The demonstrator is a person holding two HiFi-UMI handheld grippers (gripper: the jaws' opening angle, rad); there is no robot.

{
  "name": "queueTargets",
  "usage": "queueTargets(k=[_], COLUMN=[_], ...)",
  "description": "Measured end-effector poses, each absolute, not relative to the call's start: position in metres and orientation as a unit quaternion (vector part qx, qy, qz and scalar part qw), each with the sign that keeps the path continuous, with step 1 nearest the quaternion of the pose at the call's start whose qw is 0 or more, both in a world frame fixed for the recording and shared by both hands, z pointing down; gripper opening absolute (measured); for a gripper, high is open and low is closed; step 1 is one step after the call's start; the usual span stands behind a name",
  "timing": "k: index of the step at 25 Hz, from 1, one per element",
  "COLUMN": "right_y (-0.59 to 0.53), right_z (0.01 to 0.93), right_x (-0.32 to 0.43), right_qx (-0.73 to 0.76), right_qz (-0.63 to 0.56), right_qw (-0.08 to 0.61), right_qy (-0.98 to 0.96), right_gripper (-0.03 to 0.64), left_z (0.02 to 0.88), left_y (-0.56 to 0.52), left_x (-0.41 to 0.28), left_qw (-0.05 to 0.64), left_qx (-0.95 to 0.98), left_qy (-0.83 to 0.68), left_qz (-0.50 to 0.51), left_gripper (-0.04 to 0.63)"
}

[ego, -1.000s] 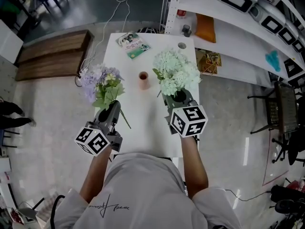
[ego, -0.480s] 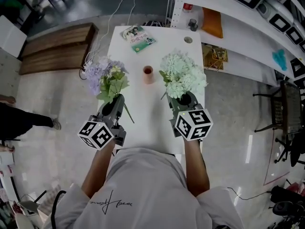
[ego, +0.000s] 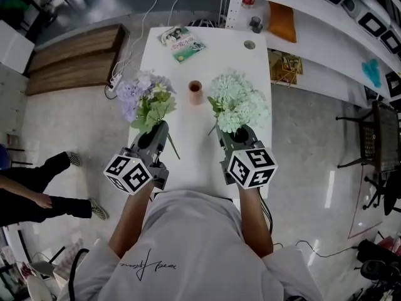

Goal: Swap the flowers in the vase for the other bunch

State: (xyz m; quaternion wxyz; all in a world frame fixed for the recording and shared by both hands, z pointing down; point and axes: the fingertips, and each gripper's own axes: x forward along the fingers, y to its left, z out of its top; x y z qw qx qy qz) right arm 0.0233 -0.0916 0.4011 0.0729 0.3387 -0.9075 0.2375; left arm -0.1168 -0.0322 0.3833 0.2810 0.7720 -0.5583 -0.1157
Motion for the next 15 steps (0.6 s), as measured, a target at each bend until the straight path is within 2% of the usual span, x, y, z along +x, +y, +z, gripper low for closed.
queueTargets(k=[15], right_y=[-0.075], right_z=[0.415], right_x=[0.013], right_qx=[0.324], right_qz=[0.251], right_qw=[0.084], right_qy=[-0.908], right_gripper=[0.077], left_z=[0.381], left_y=[-0.037], left_x=[-0.121], left_qw=[0.292], left_qx=[0.777], left_qy=[-0.542], left_qz=[-0.132], left_gripper=[0.017])
